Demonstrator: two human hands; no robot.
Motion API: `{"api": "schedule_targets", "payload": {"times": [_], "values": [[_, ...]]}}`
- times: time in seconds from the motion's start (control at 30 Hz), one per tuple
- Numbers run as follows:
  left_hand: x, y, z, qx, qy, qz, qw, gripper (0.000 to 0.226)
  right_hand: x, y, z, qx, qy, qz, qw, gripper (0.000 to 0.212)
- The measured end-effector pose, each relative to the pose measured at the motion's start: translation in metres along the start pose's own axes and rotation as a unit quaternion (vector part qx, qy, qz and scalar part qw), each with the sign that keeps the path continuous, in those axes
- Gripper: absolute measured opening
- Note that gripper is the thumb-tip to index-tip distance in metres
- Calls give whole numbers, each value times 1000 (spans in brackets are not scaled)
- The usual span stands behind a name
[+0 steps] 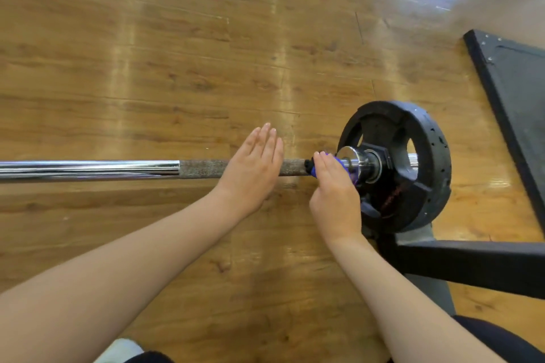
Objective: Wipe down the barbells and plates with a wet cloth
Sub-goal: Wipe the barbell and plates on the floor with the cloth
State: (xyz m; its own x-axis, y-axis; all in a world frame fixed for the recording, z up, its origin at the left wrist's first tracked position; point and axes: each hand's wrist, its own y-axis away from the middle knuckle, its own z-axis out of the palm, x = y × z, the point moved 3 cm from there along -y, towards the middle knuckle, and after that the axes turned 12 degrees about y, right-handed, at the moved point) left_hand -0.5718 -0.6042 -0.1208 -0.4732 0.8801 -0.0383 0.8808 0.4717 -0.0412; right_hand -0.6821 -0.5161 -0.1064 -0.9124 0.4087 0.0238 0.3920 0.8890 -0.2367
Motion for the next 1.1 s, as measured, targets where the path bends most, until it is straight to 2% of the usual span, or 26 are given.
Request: {"api": "schedule_targets", "payload": {"times": [0.07,0.17,0.27,0.4,0.53,0.6,0.8,0.87,0.93,1.0,1.03,1.1], "values": [[1,-1,-1,15,-23,-8,1000,56,15,-4,-1,-9,15,42,999,52],[-1,-3,0,4,-30,-8,1000,56,-2,-8,5,-20,-4,98,995,48],[-4,-6,-4,21,-4,-8,1000,59,-27,-2,7,-5,-9,50,999,46],[-1,-5,5,51,-1,-2,999,61,-19,-3,1,6,-23,15,1000,49],[-3,-3,2,23,0,-18,1000,81,14,-17,-11,24,-38,57,997,46],[-4,-2,-1,16,-12,-15,1000,78,24,-31,-19,32,-52,58,996,44],[-4,-3,-1,-14,7,-23,1000,70,35,-57,-32,-100,-20,12,995,29],[-3,-3,-1,-22,27,-34,999,74,40,-56,-35,-115,0,-11,993,21],[-3,-5,-1,-19,45,-40,998,77,45,-51,-42,-54,-13,-53,997,23],[-3,-6,-2,-21,45,-40,998,78,53,-53,-48,47,-29,-57,997,39],[-2,-6,-3,-24,38,-39,998,78,56,-57,-47,66,-35,-52,996,42],[1,-4,-6,-39,32,-38,998,80,57,-60,-41,-12,-50,-40,998,35]]}}
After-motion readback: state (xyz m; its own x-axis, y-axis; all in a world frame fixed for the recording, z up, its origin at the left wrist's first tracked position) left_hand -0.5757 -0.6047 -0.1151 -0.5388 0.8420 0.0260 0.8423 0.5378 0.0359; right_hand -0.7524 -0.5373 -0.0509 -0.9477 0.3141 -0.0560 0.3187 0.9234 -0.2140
